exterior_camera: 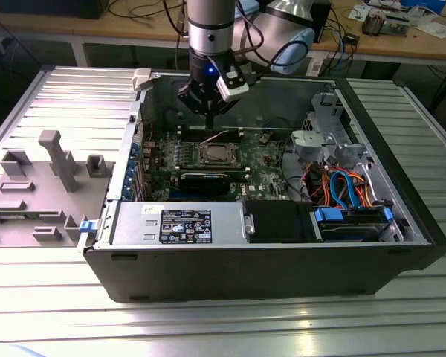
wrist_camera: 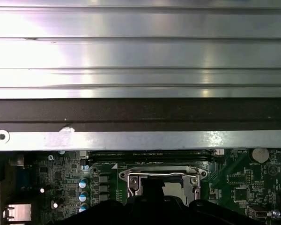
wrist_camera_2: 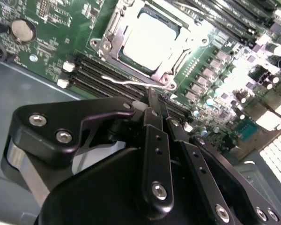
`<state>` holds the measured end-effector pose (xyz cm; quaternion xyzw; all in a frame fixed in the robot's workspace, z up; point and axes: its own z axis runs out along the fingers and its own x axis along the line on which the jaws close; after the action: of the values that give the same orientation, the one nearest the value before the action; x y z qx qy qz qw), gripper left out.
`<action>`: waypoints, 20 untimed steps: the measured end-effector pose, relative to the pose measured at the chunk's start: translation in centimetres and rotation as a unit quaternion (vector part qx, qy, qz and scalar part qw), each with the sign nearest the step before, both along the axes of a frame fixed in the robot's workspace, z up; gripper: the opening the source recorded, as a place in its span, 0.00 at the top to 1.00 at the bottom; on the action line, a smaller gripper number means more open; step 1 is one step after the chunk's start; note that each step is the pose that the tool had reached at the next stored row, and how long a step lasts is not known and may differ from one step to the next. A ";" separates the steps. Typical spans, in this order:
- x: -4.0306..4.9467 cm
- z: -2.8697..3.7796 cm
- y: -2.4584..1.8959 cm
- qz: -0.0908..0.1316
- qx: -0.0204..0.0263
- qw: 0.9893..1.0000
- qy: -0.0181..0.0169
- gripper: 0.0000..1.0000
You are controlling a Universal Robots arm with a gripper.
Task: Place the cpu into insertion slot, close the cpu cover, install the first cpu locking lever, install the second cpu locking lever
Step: 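Install the first cpu locking lever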
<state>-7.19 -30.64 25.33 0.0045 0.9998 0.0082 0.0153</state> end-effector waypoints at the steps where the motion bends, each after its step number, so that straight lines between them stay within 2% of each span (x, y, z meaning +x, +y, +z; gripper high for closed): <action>1: 0.00 -0.01 0.00 0.000 0.000 1.000 0.000 0.89; 5: 0.25 -0.32 0.00 -0.002 0.003 1.000 0.000 0.89; 9: 0.56 -0.88 0.00 -0.007 0.011 1.000 0.000 0.89; 14: 0.86 -1.33 0.00 -0.003 0.012 1.000 0.000 0.89; 17: 0.95 -1.51 0.00 0.007 0.015 1.000 0.000 0.89; 20: 1.13 -1.57 0.08 0.008 0.015 1.000 0.000 0.89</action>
<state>-6.06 -30.56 23.76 -0.0030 0.9996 0.0234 0.0149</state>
